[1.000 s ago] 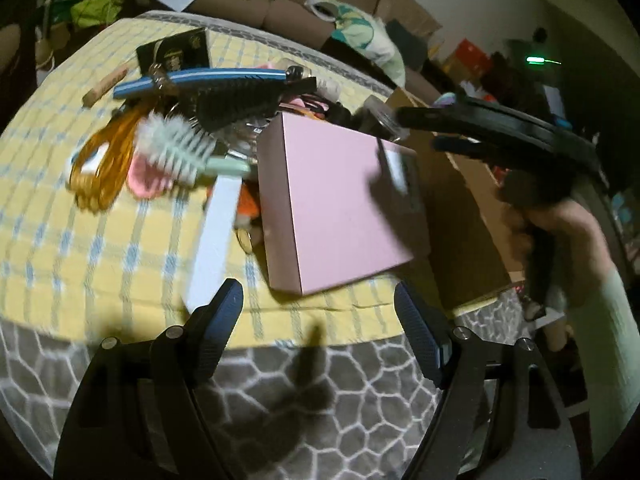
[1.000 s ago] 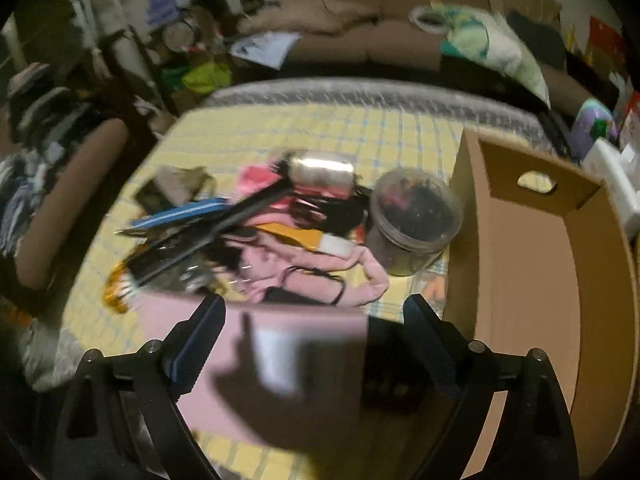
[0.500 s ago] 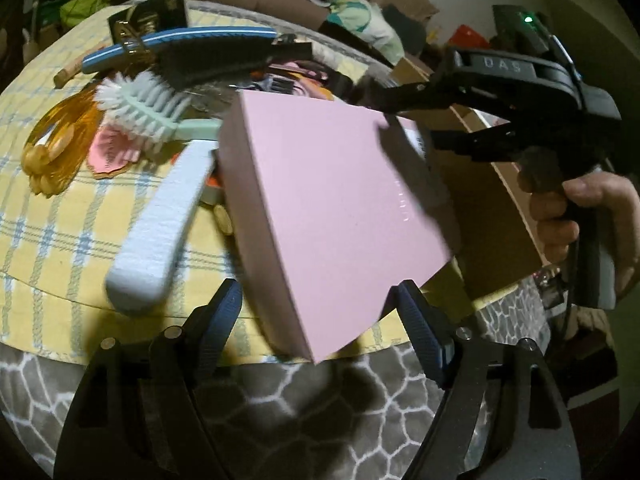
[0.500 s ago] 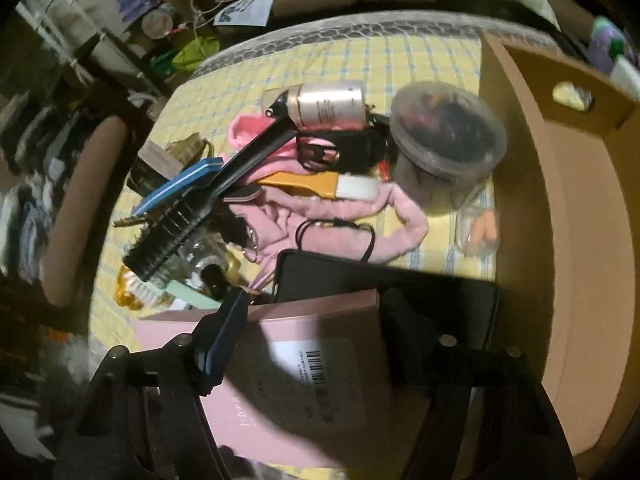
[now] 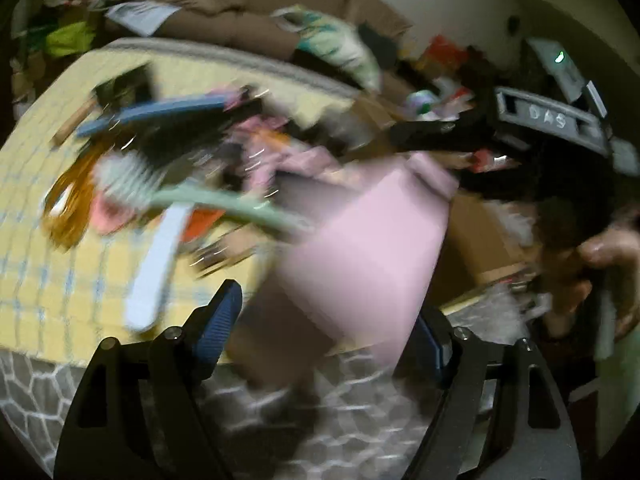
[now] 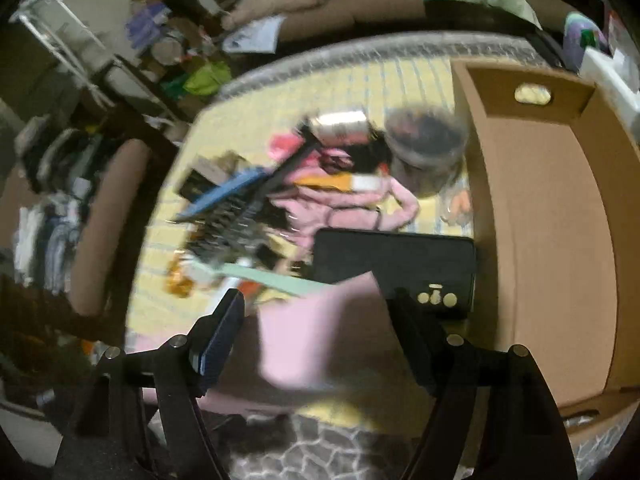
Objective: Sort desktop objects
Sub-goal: 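Lift the pink box with the right tool and carry it toward the cardboard box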
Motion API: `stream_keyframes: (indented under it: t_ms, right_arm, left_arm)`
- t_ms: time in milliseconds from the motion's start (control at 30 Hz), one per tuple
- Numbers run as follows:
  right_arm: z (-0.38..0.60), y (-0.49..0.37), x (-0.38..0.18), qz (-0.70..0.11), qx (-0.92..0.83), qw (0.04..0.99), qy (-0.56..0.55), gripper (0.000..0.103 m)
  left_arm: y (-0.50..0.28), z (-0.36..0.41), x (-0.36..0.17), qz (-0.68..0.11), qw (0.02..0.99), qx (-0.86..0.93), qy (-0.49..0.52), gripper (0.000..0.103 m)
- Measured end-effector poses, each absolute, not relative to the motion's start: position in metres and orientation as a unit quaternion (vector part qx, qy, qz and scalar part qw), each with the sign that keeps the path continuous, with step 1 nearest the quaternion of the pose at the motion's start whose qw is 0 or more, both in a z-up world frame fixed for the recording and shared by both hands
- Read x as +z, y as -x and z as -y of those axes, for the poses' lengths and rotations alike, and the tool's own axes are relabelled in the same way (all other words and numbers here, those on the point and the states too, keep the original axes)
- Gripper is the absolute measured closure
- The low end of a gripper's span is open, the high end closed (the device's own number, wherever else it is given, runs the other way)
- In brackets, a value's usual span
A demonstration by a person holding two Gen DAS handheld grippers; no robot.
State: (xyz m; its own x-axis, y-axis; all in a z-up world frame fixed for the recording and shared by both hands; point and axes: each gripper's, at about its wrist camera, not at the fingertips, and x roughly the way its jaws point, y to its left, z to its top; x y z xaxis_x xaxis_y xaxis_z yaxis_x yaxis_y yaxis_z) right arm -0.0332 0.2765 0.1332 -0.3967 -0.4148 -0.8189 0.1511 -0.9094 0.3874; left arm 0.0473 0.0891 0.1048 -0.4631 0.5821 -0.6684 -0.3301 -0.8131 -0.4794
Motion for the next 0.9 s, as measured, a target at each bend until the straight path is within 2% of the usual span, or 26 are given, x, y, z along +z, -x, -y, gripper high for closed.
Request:
stream_keyframes:
  t_ms: [33,67,100,167,300,600,633,733,767,900]
  right_arm:
    - [-0.279,0.029,0.142,0.141,-0.827,0.179,-0.514,0.031]
    - [-0.283,0.024,0.152,0.15,-0.827,0.184,-0.509,0.04]
    - [-0.283,0.021,0.158,0.155,-0.824,0.19,-0.51,0.04]
    - [-0.282,0.014,0.17,0.147,-0.824,0.204,-0.507,0.05]
    - [-0.288,-0.005,0.16,0.128,-0.82,0.188,-0.525,0.05]
    - [-0.324,-0.074,0.125,0.119,-0.834,0.136,-0.522,0.04]
    - [-0.326,-0.083,0.124,0.117,-0.838,0.137,-0.515,0.038]
    - [-0.336,-0.103,0.119,0.124,-0.843,0.112,-0.511,0.024]
    - [-0.341,-0.11,0.114,0.136,-0.84,0.105,-0.515,0.022]
    - [-0.351,-0.12,0.085,0.175,-0.819,0.079,-0.541,0.022]
  left_arm:
    - [-0.049,-0.096,0.115,0.134,0.277,0.846,0.435,0.028]
    - [-0.05,-0.105,0.126,0.123,0.283,0.851,0.426,0.03]
    - [-0.052,-0.116,0.136,0.106,0.282,0.856,0.42,0.034]
    - [-0.053,-0.135,0.153,0.093,0.298,0.859,0.405,0.037]
    - [-0.054,-0.153,0.146,0.037,0.273,0.865,0.419,0.037]
    - [-0.097,-0.121,0.082,0.052,0.268,0.828,0.491,0.036]
    - [-0.1,-0.117,0.078,0.059,0.267,0.825,0.494,0.035]
    - [-0.103,-0.108,0.069,0.086,0.261,0.818,0.505,0.025]
    - [-0.105,-0.106,0.067,0.091,0.261,0.817,0.507,0.025]
    - [-0.105,-0.112,0.056,0.088,0.27,0.808,0.516,0.025]
